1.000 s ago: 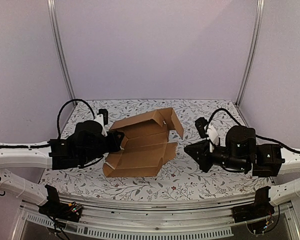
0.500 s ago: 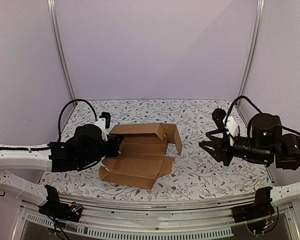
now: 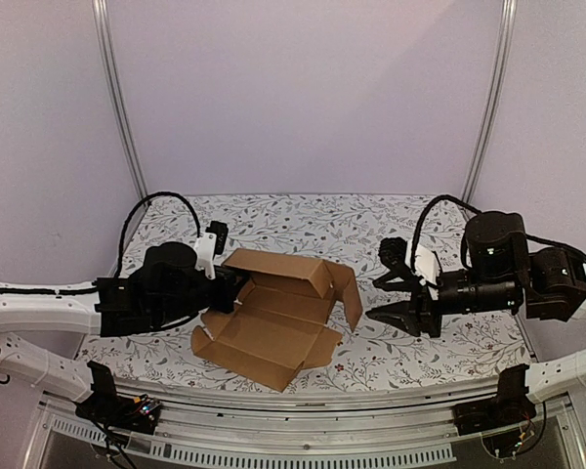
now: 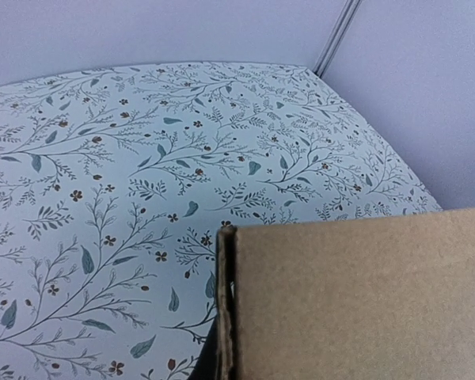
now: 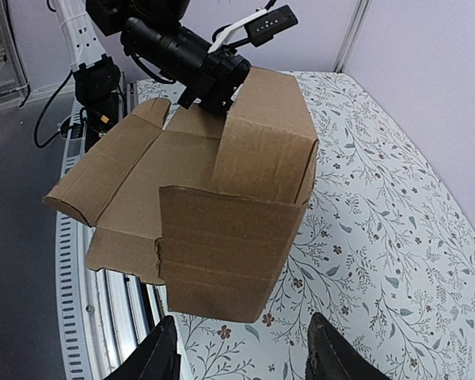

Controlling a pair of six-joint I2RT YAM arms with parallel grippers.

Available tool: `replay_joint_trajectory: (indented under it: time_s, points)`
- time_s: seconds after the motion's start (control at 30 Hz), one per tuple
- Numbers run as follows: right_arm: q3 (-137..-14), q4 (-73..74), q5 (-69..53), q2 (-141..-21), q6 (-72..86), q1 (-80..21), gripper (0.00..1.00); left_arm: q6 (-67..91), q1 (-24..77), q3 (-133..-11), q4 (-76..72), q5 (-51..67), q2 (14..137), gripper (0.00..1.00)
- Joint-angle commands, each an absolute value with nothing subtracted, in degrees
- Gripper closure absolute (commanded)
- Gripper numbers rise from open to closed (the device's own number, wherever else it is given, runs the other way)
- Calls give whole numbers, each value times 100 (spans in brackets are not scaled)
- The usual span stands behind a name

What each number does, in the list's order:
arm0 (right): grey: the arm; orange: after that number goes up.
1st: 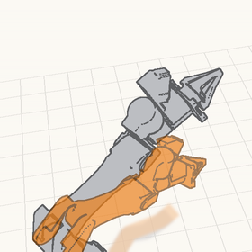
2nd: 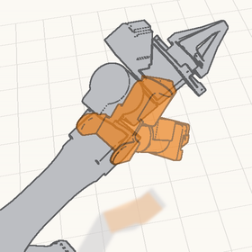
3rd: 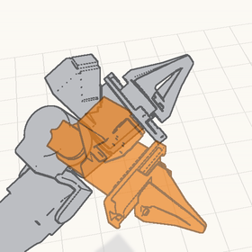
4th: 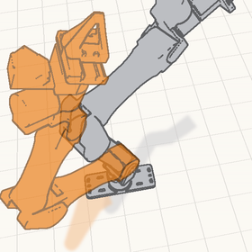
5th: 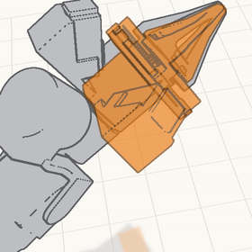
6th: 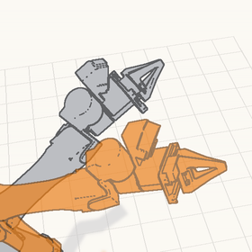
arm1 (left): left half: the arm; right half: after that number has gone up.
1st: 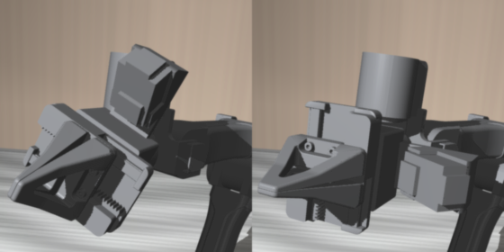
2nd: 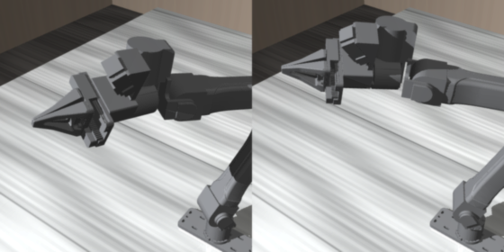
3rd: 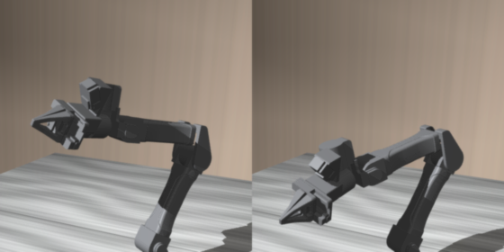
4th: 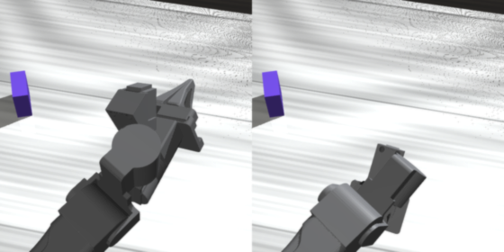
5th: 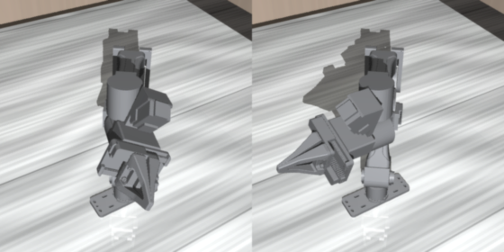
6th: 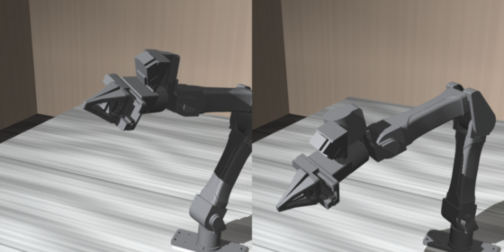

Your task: Fold the paper box

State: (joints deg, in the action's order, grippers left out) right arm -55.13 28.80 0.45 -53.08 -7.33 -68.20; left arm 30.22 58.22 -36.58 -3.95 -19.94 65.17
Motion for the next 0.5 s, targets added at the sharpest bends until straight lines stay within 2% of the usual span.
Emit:
replay_joint_trajectory:
  time_s: [0.0, 0.1, 0.47]
  points:
    - [-5695, 2792, -283, -5542, -816, -6824, 50, 2889, 5782, -3578, -568, -1841, 6483, 100]
    - [-5706, 2659, -310, -5667, -800, -6825, 55, 2863, 5777, -3529, -647, -1795, 6481, 100]
    - [-5801, 2185, -676, -6180, -656, -6827, 58, 2771, 5789, -3309, -1029, -1693, 6464, 100]
